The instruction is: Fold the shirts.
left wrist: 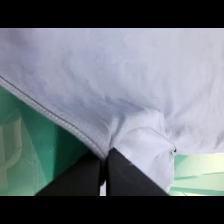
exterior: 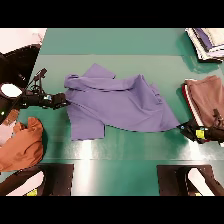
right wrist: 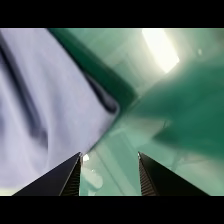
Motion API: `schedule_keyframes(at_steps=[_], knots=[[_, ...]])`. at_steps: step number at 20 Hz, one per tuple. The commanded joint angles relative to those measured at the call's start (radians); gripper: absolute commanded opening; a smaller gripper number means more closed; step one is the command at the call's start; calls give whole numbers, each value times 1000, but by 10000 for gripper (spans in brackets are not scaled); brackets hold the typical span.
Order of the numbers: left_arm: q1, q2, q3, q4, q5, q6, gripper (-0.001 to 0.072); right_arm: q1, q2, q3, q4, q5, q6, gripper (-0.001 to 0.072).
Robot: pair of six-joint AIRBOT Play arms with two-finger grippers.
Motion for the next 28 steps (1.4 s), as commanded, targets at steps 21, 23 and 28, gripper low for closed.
schedule_keyframes(at_steps=[21,23,28], knots=[[0,353,1053,172,-108,-97,24,168,271,1070,14,-35,-15,16],[0,353,1204,171,-84,-132,23,97,302,1172,14,-26,-15,16],[0,348,1332,176,-60,-143,22,-81,278,1398,14,83,-15,16]])
